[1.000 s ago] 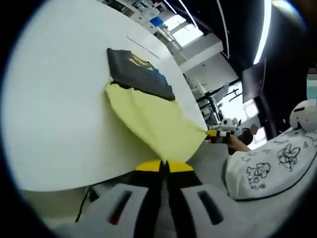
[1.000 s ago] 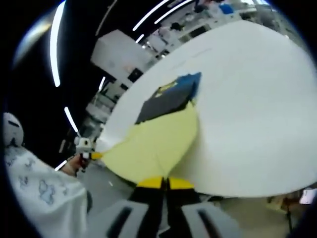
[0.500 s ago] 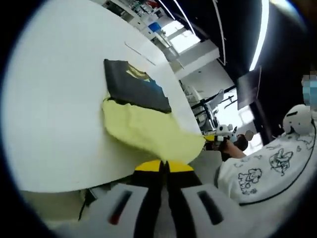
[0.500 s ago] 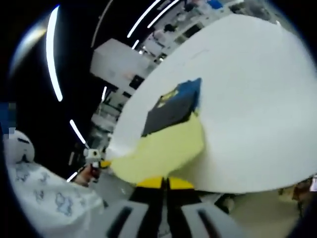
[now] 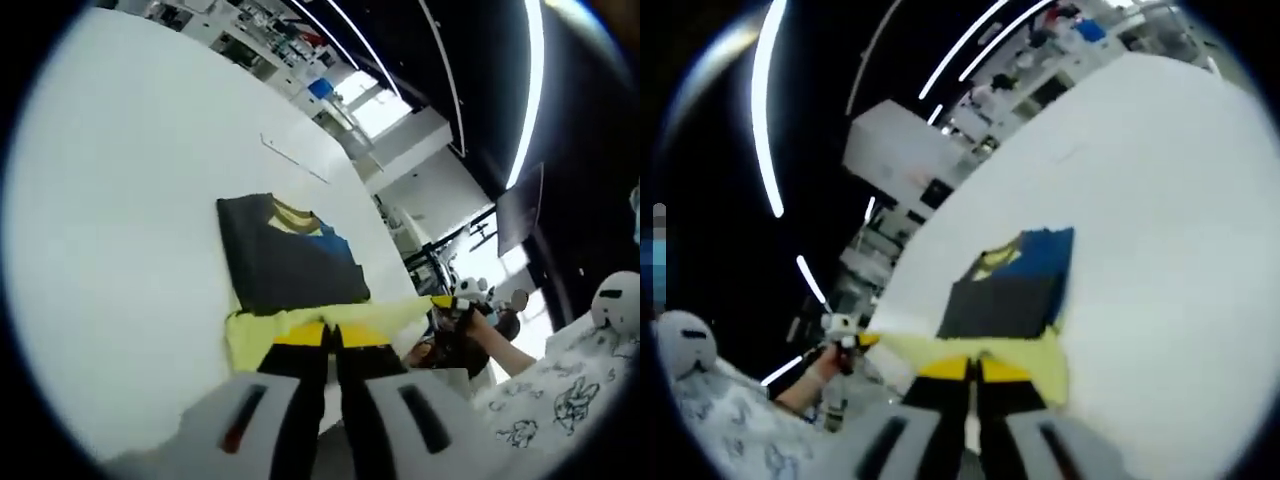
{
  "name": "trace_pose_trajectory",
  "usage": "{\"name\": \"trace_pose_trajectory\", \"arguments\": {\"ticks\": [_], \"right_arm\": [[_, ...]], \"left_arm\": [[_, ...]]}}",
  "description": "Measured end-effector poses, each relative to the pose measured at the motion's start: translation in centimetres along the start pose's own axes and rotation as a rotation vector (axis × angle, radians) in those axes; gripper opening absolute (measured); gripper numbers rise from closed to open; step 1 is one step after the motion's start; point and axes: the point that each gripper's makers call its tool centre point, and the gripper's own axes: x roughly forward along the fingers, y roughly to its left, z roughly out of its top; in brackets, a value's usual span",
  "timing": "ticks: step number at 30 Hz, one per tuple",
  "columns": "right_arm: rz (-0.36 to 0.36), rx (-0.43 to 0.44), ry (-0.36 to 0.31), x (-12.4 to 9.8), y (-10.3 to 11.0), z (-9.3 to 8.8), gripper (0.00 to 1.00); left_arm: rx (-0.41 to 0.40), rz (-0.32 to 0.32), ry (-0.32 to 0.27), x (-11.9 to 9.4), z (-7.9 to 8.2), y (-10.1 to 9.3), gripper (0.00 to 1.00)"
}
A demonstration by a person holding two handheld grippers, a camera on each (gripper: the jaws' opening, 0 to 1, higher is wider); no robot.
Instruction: Fold the garment on the visible template until the final outline fits inside the template.
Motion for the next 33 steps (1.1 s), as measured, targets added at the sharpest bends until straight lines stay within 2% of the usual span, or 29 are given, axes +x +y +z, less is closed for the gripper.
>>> {"name": "trace_pose_trajectory", "arguments": {"ticks": [3, 7, 11, 15, 18, 21, 26, 33], "right_arm": [[-0.032, -0.025, -0.025, 1.2, -1.2, 2.2, 0.0], [-0.052, -0.053, -0.058, 2.7, -2.4, 5.3, 0.0], [-0.067, -0.081, -0.07, 4.3, -3.0, 7.8, 0.0], [-0.087, -0.094, -0.089, 5.8, -3.9, 10.2, 0.0], [-0.102, -0.098, -0.102, 7.1, -4.7, 11.9, 0.0], [-0.115, -0.11, -0.094, 8.3, -5.3, 12.7, 0.0], [-0.131, -0.106, -0.081, 10.1, -6.4, 13.1, 0.0], [-0.181, -0.088, -0.031, 11.5, -8.8, 11.7, 0.0]], "left_arm": [[0.014, -0.008, -0.024, 1.4, 2.3, 0.4, 0.0], [0.034, 0.018, -0.04, 3.2, 5.2, 1.9, 0.0], [0.043, 0.047, -0.058, 4.7, 6.8, 2.6, 0.0], [0.052, 0.071, -0.071, 6.0, 7.7, 3.0, 0.0], [0.046, 0.084, -0.088, 6.6, 9.3, 4.1, 0.0], [0.038, 0.101, -0.115, 7.1, 10.6, 5.2, 0.0], [-0.001, 0.139, -0.123, 8.3, 10.6, 7.0, 0.0], [-0.072, 0.174, -0.131, 9.9, 9.8, 9.2, 0.0]]}}
